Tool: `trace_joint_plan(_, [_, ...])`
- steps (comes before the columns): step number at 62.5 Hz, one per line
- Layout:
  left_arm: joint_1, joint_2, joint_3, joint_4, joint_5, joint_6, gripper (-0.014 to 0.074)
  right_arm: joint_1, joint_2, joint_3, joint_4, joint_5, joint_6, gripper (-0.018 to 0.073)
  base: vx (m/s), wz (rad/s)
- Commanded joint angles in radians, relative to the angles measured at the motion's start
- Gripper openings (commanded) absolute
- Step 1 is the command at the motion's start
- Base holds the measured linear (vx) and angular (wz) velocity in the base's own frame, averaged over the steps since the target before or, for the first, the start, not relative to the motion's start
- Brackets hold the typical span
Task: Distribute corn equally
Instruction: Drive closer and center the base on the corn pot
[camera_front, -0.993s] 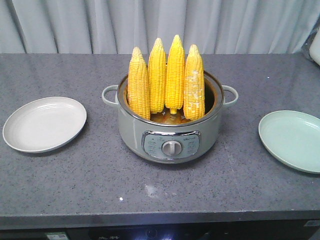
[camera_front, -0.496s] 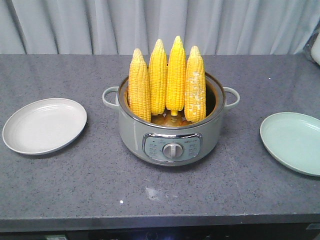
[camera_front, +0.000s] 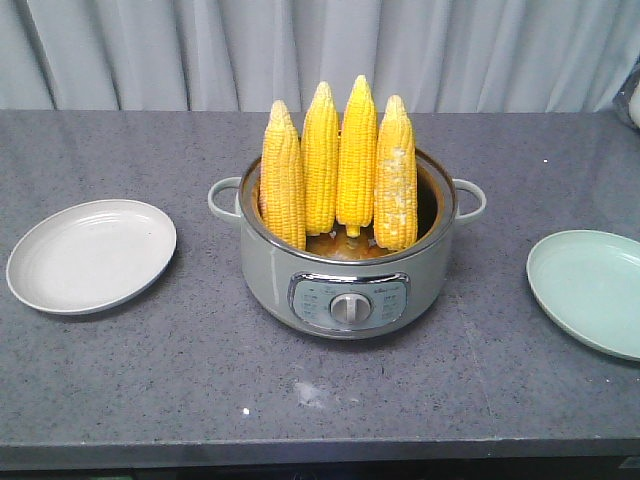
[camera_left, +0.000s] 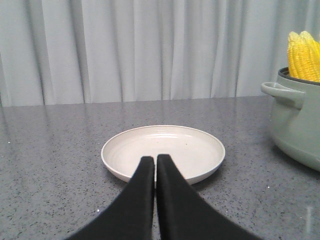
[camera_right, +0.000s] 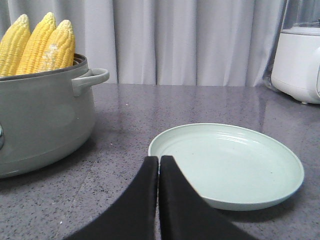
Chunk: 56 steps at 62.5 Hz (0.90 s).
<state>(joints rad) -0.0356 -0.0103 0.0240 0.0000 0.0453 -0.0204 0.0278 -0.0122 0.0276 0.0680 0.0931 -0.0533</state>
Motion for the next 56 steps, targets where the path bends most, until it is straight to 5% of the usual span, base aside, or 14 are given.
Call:
trace_joint_plan(1, [0.001, -0.017, 0.014, -0.007, -0.078, -0.011, -0.0006, 0.002, -0.004, 0.011, -0.003, -0.074, -0.001, -0.0003, 0.02, 0.01])
trace_joint_plan(56, [0.001, -0.017, 0.014, -0.007, -0.078, -0.011, -0.0006, 0.002, -0.004, 0.011, -0.003, -0.074, -0.001, -0.0003, 0.01, 0.01])
